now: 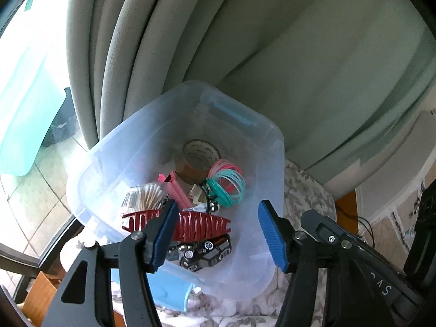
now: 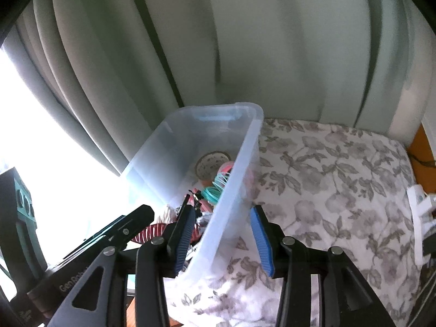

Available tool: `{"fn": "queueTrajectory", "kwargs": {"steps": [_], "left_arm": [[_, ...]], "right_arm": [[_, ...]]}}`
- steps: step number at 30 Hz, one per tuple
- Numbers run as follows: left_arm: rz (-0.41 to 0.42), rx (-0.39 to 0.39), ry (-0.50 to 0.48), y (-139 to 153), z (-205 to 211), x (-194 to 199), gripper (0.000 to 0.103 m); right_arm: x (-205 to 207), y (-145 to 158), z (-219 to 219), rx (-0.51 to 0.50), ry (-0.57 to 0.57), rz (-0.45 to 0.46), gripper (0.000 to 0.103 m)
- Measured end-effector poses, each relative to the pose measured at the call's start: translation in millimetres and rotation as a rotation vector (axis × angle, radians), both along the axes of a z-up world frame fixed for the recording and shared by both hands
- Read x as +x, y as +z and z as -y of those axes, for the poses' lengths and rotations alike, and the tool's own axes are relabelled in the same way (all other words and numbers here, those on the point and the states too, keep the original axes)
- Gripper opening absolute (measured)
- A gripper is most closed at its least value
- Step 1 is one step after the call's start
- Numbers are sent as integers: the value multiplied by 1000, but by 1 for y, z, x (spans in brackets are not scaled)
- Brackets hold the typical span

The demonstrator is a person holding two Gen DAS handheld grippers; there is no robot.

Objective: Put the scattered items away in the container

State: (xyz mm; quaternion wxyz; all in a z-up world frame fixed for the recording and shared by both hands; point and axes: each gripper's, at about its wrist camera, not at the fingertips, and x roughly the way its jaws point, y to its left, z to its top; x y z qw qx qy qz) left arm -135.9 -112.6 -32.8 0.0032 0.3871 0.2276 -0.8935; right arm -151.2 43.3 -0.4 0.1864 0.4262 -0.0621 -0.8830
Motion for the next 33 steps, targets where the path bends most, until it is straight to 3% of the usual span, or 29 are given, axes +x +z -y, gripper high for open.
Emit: {"fn": "queueTrajectory", "kwargs": {"steps": [12,24,33], "left_arm": [[17,-47,-60,2,-16,18,66],[17,-66,-90,4,-25,28,76],[5,-103,-106,6,-31,36,85]], "right_arm": [[27,2,-25,4,-21,5,55],[45,2,-40,-4,-49,17,63],[54,-1,-53,-13,-74,31,75]]}}
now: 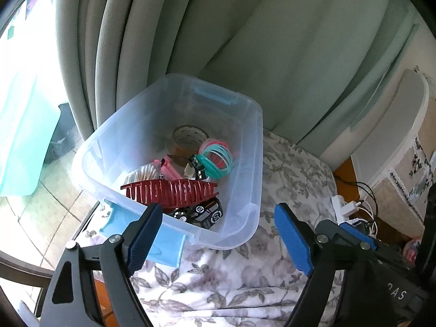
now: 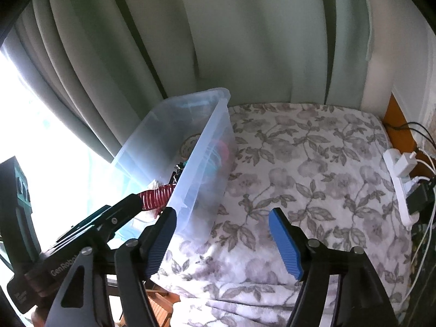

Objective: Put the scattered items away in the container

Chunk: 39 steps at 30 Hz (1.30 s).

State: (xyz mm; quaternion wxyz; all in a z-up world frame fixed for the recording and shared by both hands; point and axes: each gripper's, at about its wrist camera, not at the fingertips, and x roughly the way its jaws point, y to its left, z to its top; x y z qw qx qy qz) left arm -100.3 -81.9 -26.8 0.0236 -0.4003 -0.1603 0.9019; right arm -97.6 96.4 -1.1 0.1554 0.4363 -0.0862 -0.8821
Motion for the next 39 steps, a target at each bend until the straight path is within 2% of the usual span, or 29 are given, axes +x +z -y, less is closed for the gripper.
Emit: {"fn": "queueTrajectory", "kwargs": {"steps": [6,14,22,28,33,39], "left_arm": [[-21,0,2,2,0,4,95],[-31,12,-30,5,-4,8,96],[-38,-78,-56,8,-17,14,96],[-36,-82,-71,12,-20,19,96],[-31,-56,-85,17,-19,25,96],[-40,-96,-81,27,-23,33,96]], "right_arm": [[5,-1,-9,-3,-21,-1,88],[12,0,-19,10,-44,-8,100],[19,0,-29,26,-80,-5,103],[27,3,-34,26,-91,-8,103],[36,9,-35,32,-97,-10,103],[45,19,-36,37,-105,-23,103]]}}
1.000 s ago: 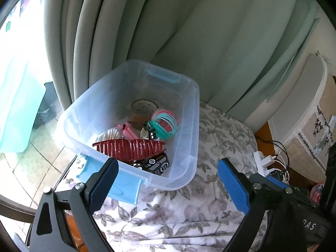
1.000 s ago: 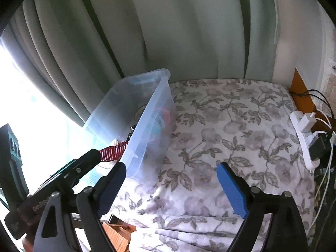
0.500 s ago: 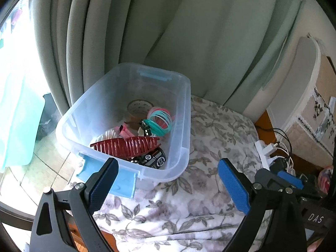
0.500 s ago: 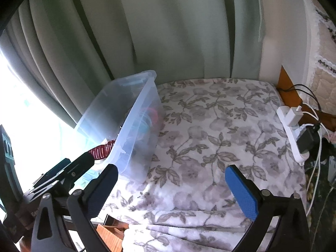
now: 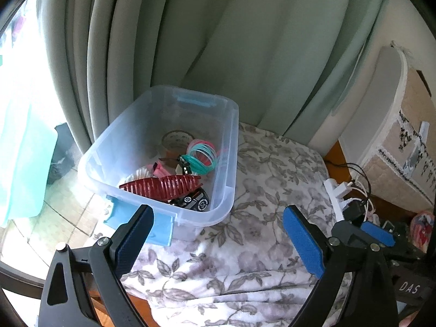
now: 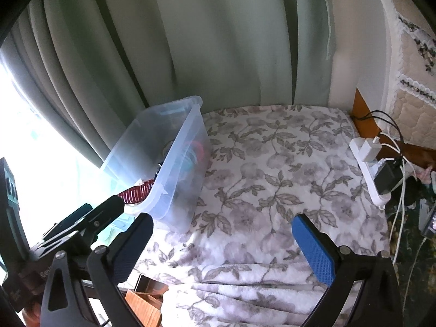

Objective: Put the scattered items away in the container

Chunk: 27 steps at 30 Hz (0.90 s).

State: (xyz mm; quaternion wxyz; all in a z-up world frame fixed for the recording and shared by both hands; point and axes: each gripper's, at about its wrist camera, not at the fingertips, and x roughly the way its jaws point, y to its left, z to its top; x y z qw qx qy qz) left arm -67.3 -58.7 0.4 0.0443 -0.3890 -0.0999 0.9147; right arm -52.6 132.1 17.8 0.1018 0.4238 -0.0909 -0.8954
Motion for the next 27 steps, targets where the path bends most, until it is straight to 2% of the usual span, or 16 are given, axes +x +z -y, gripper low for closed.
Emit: {"fn": "queueTrajectory", "kwargs": {"steps": [27], "left_arm": [[-52,-6,-1,24,5,18,96]], "right_arm": [[20,30,7,-8,5,-37,103]]}}
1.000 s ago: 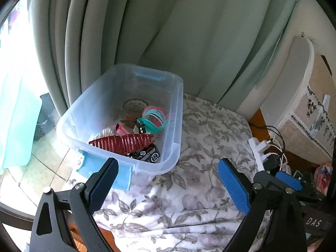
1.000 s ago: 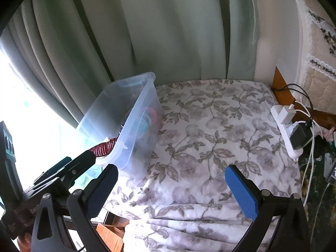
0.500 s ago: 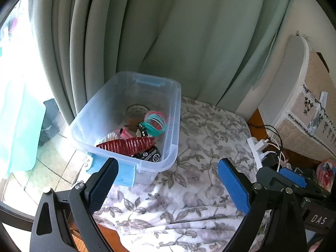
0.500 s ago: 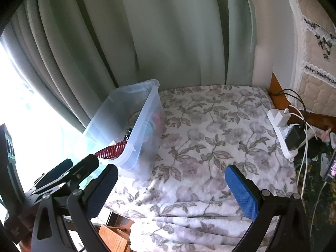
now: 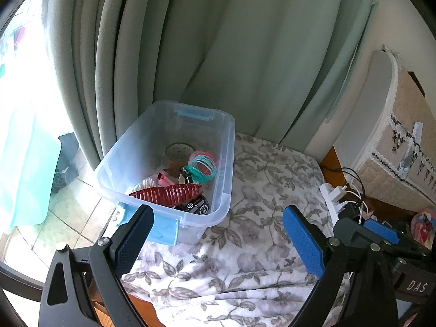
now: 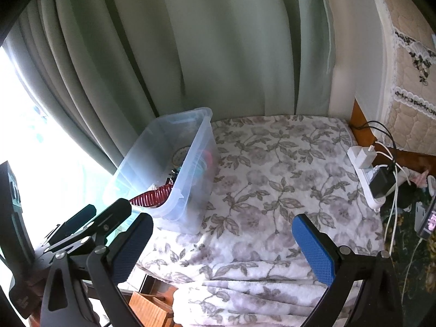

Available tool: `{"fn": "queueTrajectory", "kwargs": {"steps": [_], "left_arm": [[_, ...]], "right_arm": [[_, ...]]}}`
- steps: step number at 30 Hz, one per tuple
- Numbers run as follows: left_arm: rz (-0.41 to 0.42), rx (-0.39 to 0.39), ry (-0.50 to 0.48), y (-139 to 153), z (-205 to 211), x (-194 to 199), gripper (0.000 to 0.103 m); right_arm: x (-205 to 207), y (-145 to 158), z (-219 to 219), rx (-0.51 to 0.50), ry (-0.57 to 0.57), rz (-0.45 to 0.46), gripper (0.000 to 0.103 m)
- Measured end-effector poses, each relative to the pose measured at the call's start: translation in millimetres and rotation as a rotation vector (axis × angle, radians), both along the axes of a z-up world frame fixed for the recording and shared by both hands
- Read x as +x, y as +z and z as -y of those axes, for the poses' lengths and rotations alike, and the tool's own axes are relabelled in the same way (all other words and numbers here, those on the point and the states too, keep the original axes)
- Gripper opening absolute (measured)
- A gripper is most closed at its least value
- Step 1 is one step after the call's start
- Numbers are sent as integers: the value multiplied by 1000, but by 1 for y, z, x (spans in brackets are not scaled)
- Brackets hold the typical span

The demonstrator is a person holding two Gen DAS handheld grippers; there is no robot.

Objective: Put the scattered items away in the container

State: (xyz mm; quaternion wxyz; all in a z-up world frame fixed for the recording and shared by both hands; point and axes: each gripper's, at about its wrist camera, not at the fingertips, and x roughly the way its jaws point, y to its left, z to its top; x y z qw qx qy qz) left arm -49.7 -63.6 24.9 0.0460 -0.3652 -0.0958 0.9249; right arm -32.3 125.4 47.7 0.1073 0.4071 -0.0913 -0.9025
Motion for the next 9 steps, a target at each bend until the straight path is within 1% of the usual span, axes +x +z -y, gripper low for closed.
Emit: {"fn": "queueTrajectory", "kwargs": {"steps": [9], "left_arm": [[-8,6,0,2,-1,1,96]], "right_arm": [[1,2,-2,-5,6,-1,103]]}}
